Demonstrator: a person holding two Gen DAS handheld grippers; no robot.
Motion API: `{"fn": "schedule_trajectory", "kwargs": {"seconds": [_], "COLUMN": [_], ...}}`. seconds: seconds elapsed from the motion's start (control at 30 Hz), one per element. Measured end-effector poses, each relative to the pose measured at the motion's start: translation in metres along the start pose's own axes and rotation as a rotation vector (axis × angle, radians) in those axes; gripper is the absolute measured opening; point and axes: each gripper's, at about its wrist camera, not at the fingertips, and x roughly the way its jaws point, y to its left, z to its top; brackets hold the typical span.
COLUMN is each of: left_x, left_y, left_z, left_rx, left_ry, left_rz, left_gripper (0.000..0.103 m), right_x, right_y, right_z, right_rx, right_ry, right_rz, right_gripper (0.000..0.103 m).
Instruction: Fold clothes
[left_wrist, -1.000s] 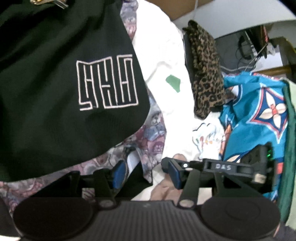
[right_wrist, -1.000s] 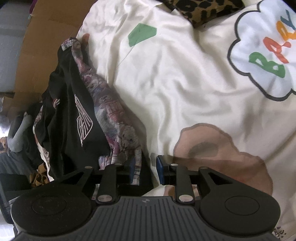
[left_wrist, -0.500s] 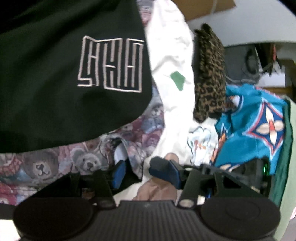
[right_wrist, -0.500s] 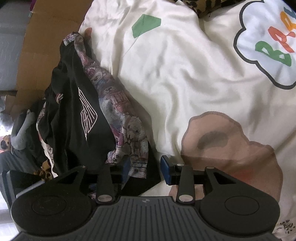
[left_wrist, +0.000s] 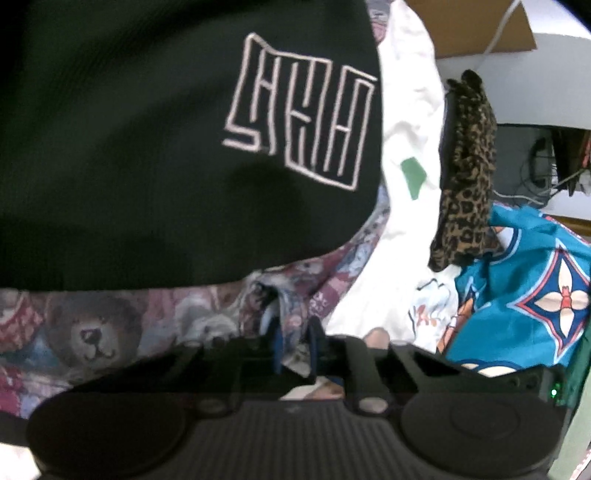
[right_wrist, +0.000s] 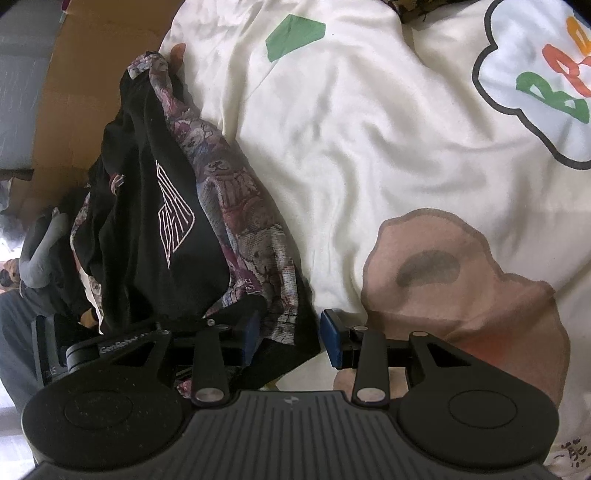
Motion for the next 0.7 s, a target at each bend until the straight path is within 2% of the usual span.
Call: {"fn": "schedule_trajectory", "kwargs": {"seconds": [0.27,0.43,0.63,0.7], "left_x": [0.019,0.021,0.019,-0.005], "left_y": [0.001,-0.002,-0.001,0.031], "left_z": [-0.012,-0.016,-0.017,-0.007], "left_rx": [-0.062,-0.034,-0.022,0.041], "left_ry": [0.046,0.048,0.036,0.087], "left_rz": [-0.054,-0.042,-0.031,-0.024], "left_gripper": [0.007,0.006,0.005,0.005], "right_x": [-0.001,0.003,0.013,0.017], "right_y": [-0.001,-0.009,-0.008,-0.008], "right_z": [-0.001,0.0,-0.002,-0.002], "right_rx": [0.004,0.052,0.053,0.052], "right_ry": [-0.013,-0.008,0.008,0.012], "right_rz": [-0.011,-0.021,-0.034,-0.033], "right_gripper": [0.045,0.045,0.045,0.045]}}
